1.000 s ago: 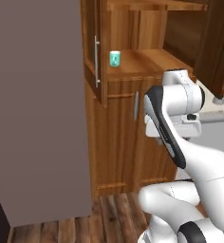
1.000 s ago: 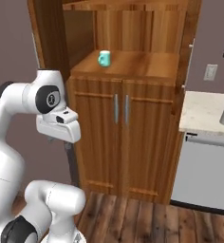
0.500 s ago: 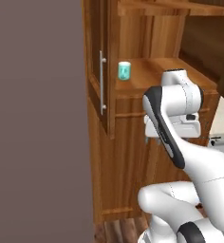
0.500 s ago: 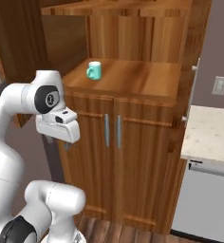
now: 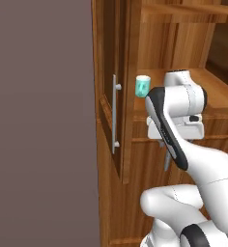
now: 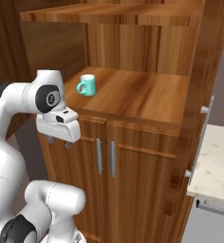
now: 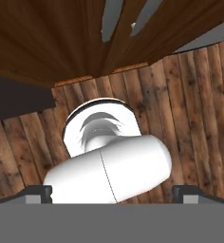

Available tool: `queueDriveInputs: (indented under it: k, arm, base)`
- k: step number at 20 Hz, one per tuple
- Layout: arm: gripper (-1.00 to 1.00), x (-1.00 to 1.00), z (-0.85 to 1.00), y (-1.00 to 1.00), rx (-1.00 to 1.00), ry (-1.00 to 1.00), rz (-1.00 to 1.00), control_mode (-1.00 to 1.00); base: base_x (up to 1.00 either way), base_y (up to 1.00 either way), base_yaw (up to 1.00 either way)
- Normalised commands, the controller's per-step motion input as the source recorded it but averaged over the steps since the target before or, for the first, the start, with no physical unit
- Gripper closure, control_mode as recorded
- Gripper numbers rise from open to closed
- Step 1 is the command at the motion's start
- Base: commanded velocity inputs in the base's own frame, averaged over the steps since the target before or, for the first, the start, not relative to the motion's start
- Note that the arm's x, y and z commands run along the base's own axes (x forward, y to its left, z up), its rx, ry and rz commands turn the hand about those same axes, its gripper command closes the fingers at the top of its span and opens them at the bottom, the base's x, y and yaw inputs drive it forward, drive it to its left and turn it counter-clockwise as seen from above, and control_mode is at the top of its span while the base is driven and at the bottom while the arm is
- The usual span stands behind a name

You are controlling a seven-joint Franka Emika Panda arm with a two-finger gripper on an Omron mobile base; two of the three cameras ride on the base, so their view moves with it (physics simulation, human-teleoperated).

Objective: There is a tray on the dining counter. Grab the cup, mug, and pitcher and place them on the tray. The pitcher may be placed next to the tray if it cannot fit the tray.

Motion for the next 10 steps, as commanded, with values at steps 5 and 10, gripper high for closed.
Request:
queueDriveInputs:
  k: [5,10]
  arm:
    - [-1.0,0.0,0.0,-0.01,0.02,0.0,0.06,-1.0]
    - [-1.0,-0.02,0.46,0.0,0.01,-0.27,0.18,-1.0]
  base:
    - [0.14,-0.06,0.09]
    - [0.0,0.0,0.0]
